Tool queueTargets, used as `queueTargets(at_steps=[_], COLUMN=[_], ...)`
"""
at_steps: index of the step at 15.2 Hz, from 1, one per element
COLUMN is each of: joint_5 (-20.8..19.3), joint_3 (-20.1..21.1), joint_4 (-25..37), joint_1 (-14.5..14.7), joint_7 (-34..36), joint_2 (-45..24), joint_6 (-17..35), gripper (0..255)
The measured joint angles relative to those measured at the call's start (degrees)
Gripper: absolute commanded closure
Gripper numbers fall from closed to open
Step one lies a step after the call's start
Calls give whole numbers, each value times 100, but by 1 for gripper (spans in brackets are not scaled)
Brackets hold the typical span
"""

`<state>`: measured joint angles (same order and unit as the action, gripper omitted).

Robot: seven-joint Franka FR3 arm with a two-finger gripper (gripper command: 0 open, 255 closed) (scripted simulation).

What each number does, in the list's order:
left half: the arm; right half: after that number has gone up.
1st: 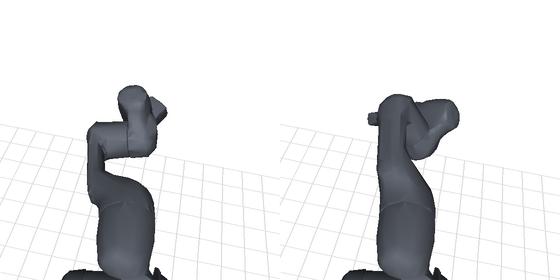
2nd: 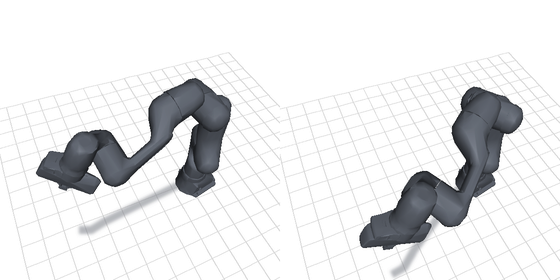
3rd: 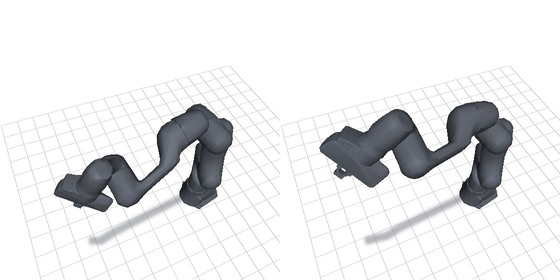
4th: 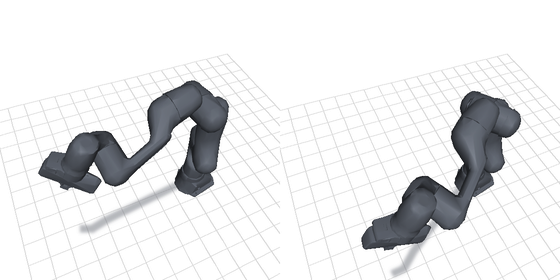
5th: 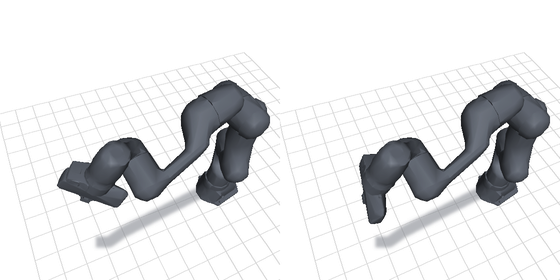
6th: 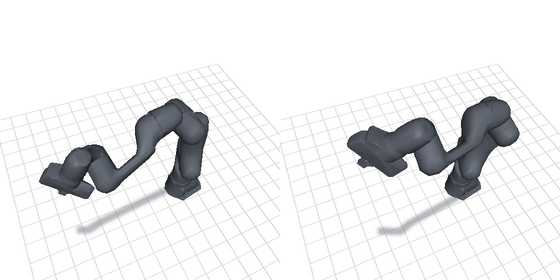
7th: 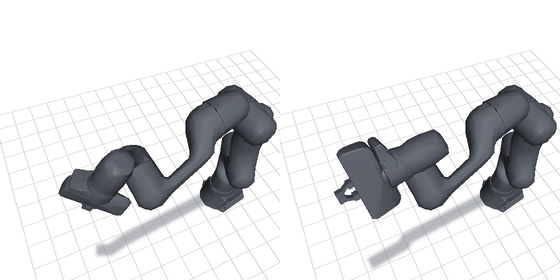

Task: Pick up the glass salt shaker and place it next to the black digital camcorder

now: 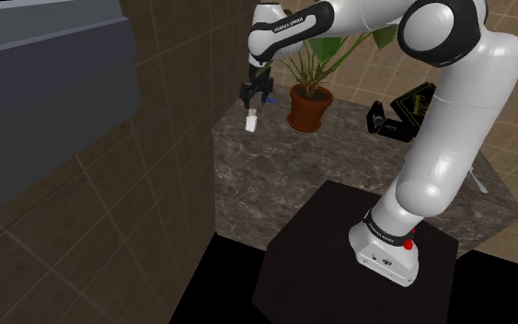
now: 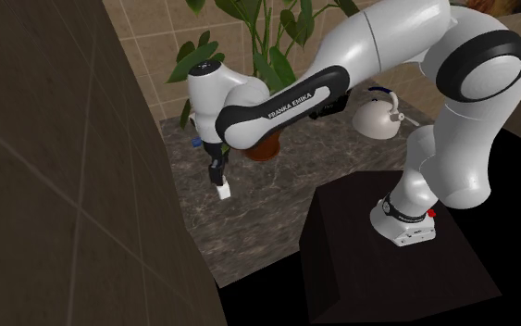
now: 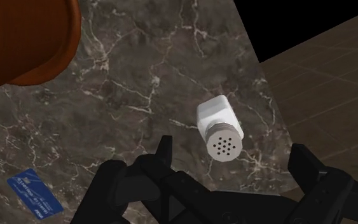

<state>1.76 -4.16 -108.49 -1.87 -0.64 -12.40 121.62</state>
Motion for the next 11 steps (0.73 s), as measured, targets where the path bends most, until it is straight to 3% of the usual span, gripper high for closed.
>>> queueTargets(at_steps=[11], joint_5=[35], joint_3=[9], joint_4=[-172], joint_1=[-7], joint_7=[-25], joint_2=[-264], joint_6=[435], gripper=[0])
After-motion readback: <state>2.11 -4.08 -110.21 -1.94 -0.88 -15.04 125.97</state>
